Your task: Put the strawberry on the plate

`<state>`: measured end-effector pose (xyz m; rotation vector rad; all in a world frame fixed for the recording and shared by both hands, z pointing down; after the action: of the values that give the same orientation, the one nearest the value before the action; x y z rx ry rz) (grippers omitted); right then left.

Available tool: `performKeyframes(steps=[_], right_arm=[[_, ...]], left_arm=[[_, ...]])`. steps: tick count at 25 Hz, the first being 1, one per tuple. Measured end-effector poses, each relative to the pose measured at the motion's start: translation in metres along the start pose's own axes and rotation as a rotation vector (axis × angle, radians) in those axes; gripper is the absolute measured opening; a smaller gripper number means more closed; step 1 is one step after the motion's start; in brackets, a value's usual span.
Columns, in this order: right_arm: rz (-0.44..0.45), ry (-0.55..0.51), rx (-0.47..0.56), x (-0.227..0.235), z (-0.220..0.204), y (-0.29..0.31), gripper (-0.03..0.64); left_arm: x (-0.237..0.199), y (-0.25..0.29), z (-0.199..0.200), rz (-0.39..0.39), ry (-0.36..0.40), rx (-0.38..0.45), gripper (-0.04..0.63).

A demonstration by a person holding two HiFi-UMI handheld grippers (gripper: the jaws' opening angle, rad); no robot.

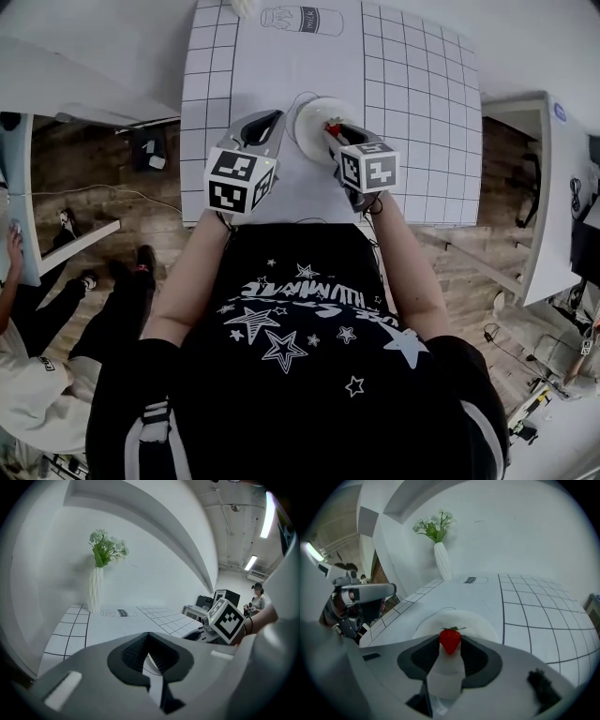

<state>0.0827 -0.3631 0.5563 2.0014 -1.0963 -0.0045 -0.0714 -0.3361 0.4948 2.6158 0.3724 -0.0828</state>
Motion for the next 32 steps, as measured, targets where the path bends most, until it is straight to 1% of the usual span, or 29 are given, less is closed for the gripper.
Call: performKeyframes(steps=[9, 13, 18, 23, 27, 32], right_arm=[[-0.005, -0.005, -0.057, -0.001, -0.002, 0.001, 0.158], [-0.042, 0.008, -0.065, -0.002, -0.004, -0.006, 0.164], [-0.082, 0.018, -0.012, -0.012, -0.008, -0.023, 0.164], [-0.151, 0.03, 0.092, -0.026, -0.01, -0.044, 0.164], [-0.182, 0.032, 0.134, -0.042, -0.015, -0.058, 0.163], [-0.203, 0.065, 0.198, -0.057, -0.025, -0.077, 0.101]], left_arm=[[-0.004, -0.002, 0.0, -0.006, -0.016, 0.007, 0.009], [-0.005, -0.006, 0.002, -0.027, -0.009, 0.02, 0.009], [-0.006, -0.018, -0.001, -0.054, -0.015, 0.028, 0.009], [-0.002, -0.029, -0.006, -0.098, -0.002, 0.042, 0.009], [0.003, -0.037, -0.012, -0.128, 0.0, 0.037, 0.009], [0.014, -0.047, -0.017, -0.169, 0.019, 0.031, 0.009]])
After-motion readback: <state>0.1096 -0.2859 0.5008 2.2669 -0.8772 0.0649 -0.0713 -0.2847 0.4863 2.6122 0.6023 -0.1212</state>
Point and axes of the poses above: the fingertips, and each gripper's own axes: y forward along the fingers, x to its right, z out of its top, the point moved 5 cm from there along -y, backward along the fingers, and after that the axes turned 14 degrees about z, right-handed, at the moved point
